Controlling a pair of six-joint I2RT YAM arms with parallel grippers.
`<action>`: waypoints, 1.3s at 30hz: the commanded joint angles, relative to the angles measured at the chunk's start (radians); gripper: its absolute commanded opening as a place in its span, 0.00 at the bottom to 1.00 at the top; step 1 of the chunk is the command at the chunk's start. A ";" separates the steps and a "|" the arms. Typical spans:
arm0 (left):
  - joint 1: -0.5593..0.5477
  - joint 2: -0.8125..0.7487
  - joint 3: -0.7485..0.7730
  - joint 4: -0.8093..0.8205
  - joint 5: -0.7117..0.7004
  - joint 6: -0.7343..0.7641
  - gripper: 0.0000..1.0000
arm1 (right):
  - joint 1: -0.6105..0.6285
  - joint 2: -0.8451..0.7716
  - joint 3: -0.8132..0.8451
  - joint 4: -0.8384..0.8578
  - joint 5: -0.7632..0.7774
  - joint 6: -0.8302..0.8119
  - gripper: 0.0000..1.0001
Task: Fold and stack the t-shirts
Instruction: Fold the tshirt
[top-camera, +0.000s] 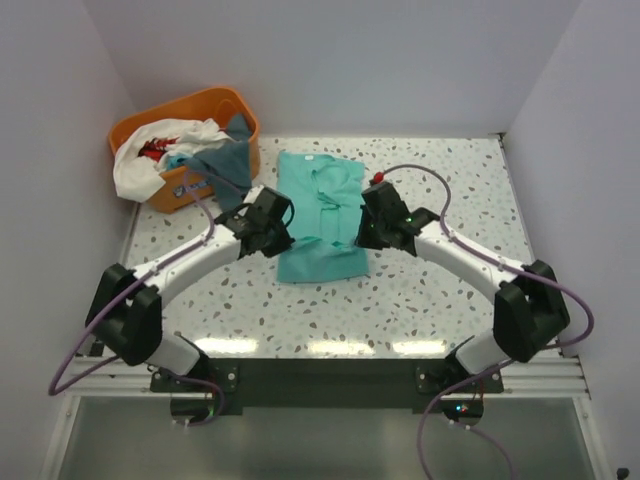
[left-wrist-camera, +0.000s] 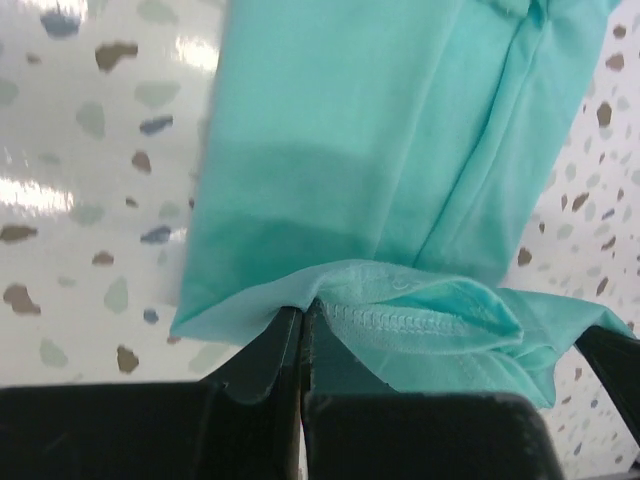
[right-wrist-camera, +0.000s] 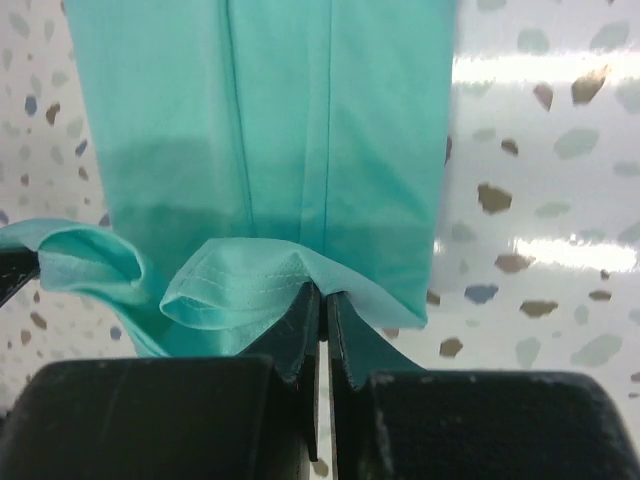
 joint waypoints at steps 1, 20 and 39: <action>0.079 0.139 0.146 0.026 -0.036 0.115 0.00 | -0.040 0.123 0.144 0.035 0.042 -0.063 0.00; 0.213 0.525 0.517 0.089 0.013 0.317 0.66 | -0.214 0.514 0.525 0.071 -0.058 -0.075 0.54; 0.153 0.071 -0.213 0.335 0.142 0.187 0.96 | -0.205 0.150 -0.159 0.278 -0.332 -0.093 0.83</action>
